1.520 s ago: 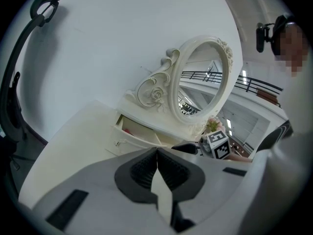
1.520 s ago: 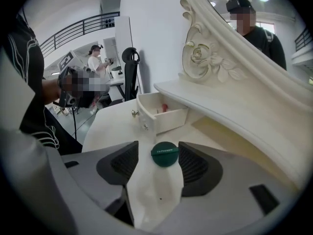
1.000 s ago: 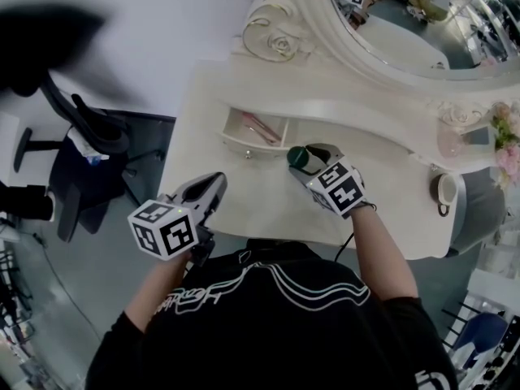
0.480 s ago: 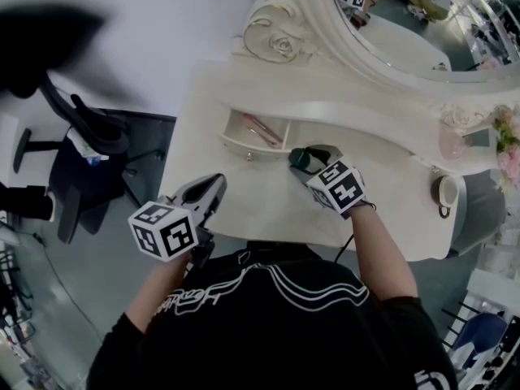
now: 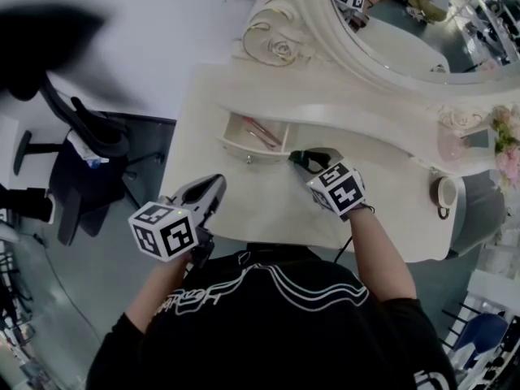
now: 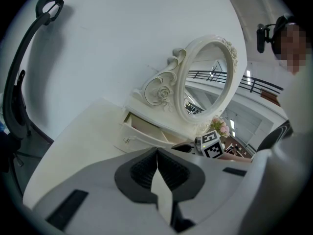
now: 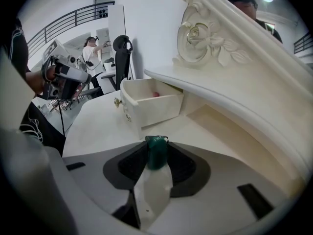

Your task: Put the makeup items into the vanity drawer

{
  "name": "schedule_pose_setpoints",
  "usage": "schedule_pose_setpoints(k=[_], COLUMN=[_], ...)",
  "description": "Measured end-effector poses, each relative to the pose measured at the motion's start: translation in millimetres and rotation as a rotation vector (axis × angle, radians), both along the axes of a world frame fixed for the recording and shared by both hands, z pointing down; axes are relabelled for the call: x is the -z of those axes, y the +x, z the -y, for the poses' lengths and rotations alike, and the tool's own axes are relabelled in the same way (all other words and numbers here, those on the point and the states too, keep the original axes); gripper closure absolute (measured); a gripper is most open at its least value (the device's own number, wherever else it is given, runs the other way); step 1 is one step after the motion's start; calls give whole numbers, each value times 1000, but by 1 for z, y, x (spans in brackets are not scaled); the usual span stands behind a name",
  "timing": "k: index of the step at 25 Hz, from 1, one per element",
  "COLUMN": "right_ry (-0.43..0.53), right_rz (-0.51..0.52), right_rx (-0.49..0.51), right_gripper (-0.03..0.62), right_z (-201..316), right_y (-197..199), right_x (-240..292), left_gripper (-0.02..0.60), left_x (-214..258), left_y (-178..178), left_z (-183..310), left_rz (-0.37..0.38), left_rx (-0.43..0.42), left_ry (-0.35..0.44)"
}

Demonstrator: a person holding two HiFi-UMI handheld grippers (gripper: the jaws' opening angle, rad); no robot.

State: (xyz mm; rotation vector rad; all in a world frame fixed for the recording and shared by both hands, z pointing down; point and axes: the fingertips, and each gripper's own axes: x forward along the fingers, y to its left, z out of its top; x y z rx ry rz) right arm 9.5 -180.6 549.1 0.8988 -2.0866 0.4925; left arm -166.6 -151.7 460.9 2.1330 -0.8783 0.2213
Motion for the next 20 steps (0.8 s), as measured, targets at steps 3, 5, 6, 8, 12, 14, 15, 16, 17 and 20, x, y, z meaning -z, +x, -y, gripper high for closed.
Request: schedule_pose_setpoints(k=[3,5,6,8,12,14,15,16,17,20], right_ry=[13,13,10,7,21,37,47,59,72,111], right_rz=[20,37,45,47,35,40,44,47,50,54], right_rx=[-15,-21,-22,-20,-7,-7,-8,-9,-10,-6], right_gripper=[505,533,542,545,546,546,546,546,546,546], right_z=[3,3,3,1,-2,-1,0,1,2,8], right_y=[0,-1,-2,-4,-5,-4,-4,-4,-3,-3], right_x=[7,9,10,11,19,28,34,40,47,67], left_gripper=[560,560,560,560,560,560,560,560,560,560], left_x=[0,1,1,2,4,5,5,5,6,8], left_y=[0,0,1,2,1,0,0,-1,-1,-1], left_z=[0,0,0,1,1,0,0,1,1,2], left_rz=[0,-1,-1,-4,-4,-4,-6,-7,-9,-14], left_rx=[-2,-3,-4,-6,-7,-6,-5,-5,-4,-3], left_ry=[0,1,3,6,11,12,13,15,16,21])
